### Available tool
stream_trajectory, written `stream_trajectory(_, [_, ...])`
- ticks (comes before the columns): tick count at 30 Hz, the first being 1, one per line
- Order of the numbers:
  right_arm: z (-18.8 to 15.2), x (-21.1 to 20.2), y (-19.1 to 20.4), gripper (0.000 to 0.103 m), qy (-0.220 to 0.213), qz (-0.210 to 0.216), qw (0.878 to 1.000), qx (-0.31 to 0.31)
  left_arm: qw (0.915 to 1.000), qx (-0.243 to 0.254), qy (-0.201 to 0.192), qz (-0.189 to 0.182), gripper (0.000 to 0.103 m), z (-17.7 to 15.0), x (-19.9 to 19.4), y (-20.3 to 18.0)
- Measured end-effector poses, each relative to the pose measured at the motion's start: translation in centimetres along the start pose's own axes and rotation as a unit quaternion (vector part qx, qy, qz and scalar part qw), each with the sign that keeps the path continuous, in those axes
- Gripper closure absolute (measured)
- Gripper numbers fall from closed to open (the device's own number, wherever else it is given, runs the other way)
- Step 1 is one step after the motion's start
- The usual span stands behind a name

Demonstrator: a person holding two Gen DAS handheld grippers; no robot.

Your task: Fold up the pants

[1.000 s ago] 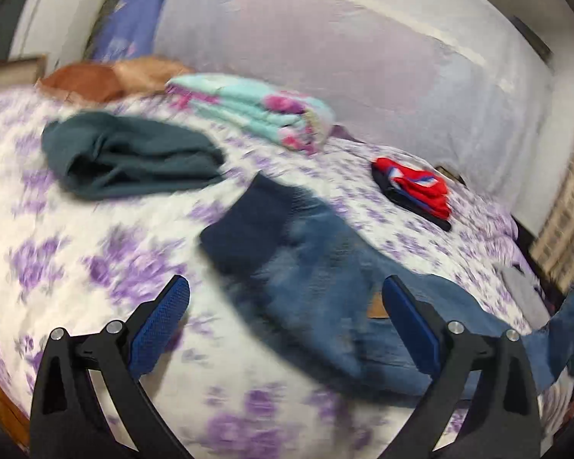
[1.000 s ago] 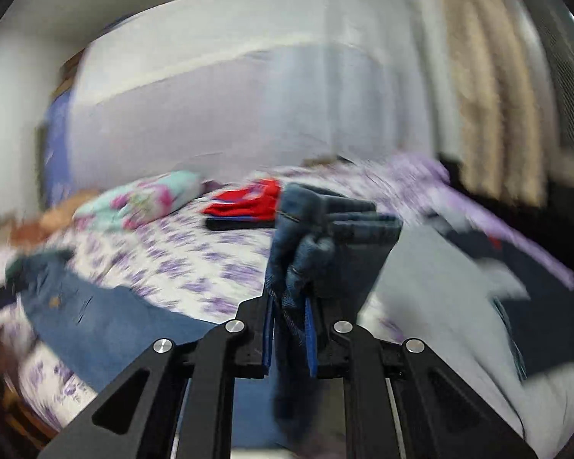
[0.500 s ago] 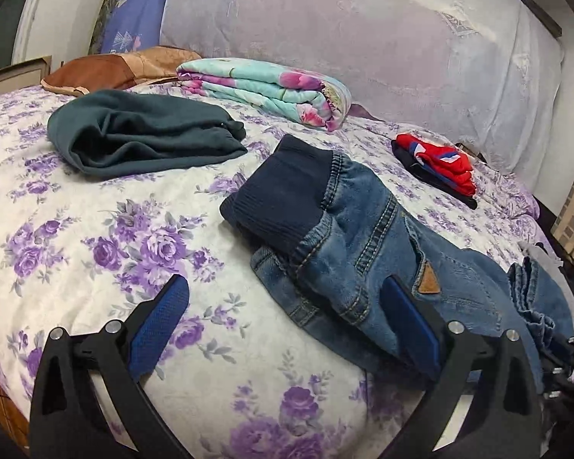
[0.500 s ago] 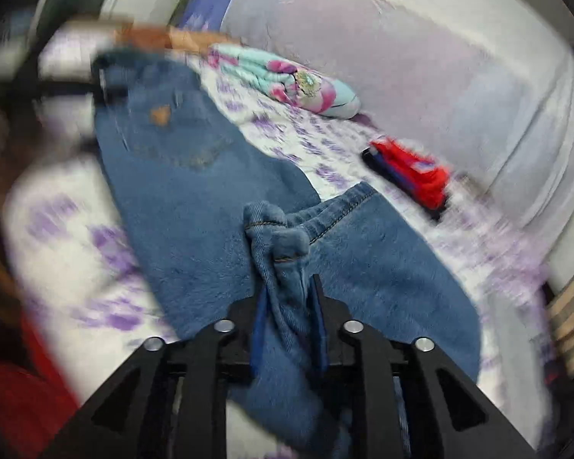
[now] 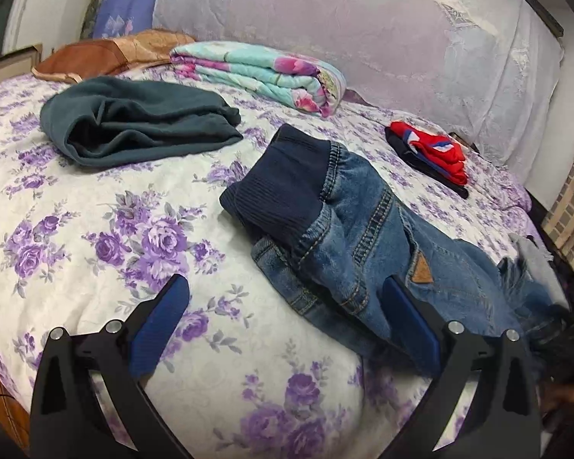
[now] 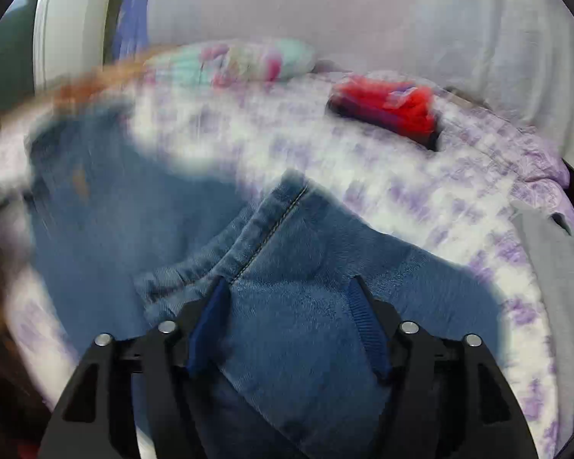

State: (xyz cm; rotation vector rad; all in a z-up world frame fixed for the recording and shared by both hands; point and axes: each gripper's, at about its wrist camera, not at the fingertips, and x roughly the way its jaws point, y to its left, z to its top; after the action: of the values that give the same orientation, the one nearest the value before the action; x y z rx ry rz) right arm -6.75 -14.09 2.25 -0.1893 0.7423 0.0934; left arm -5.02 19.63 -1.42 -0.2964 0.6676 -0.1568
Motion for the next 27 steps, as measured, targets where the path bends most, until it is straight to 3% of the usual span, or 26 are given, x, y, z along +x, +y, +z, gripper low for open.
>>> stream_trajectory(3, [0.8,-1.7,-1.6,0.037,-0.009,0.045,0.998,0.039,0.9995,-0.016,0.020,-0.019,0.005,0.4,-0.3,0.5])
stream_trajectory(5, [0.9,-3.9,-2.9,0.036,-0.057,0.069,0.993,0.071,0.9988,-0.024,0.033,-0.027,0.005,0.8,-0.2,0.6])
stream_trajectory(8, [0.7,-6.3,-4.1,0.022,-0.104,0.044,0.990,0.080,0.9975,-0.029,0.050,-0.040,0.005,1.7,0.9,0.4])
stream_trajectory(9, [0.5,-5.8,-4.3,0.019,-0.093,0.037,0.992,0.077,0.9975,-0.023,0.055,-0.039,0.005,2.1,1.6,0.2])
stream_trajectory(10, [0.2,-4.5,-4.5,0.019,-0.061,0.033,0.995,0.072,0.9974,-0.020,0.058,-0.037,0.005,2.3,2.1,0.0])
stream_trajectory(11, [-0.3,-2.1,-4.4,0.017,-0.003,0.038,0.997,0.065,0.9973,-0.020,0.060,-0.036,0.005,2.6,2.9,-0.2])
stream_trajectory(12, [-1.2,-1.2,-4.1,0.015,0.010,0.034,0.998,0.056,0.9972,-0.022,0.060,-0.037,0.005,2.8,3.3,-0.4])
stream_trajectory(15, [-1.4,-2.5,-3.6,0.016,-0.022,0.030,0.998,0.049,0.9945,-0.041,0.060,-0.076,0.005,3.2,3.5,-0.6])
stream_trajectory(17, [-1.0,-5.0,-3.9,0.016,-0.072,0.050,0.994,0.059,0.9905,-0.063,0.058,-0.107,0.005,3.3,3.3,-0.4])
stream_trajectory(20, [-0.4,-6.8,-4.6,0.016,-0.109,0.011,0.992,0.062,0.9878,-0.081,0.060,-0.118,0.005,3.4,3.3,-0.1])
stream_trajectory(22, [-0.4,-5.5,-5.0,0.016,-0.081,-0.005,0.995,0.058,0.9874,-0.087,0.058,-0.119,0.005,3.3,3.4,0.1])
stream_trajectory(24, [-1.4,-1.5,-4.2,0.014,0.020,-0.012,0.999,0.023,0.9899,-0.078,0.050,-0.107,0.005,3.3,3.8,-0.2])
stream_trajectory(25, [-2.1,-1.5,-3.6,0.013,-0.007,-0.023,1.000,0.004,0.9918,-0.069,0.046,-0.097,0.005,3.2,4.0,-0.4])
stream_trajectory(27, [-1.9,-2.2,-3.8,0.014,-0.010,-0.021,1.000,0.011,0.9937,-0.062,0.041,-0.084,0.009,3.2,4.0,-0.8])
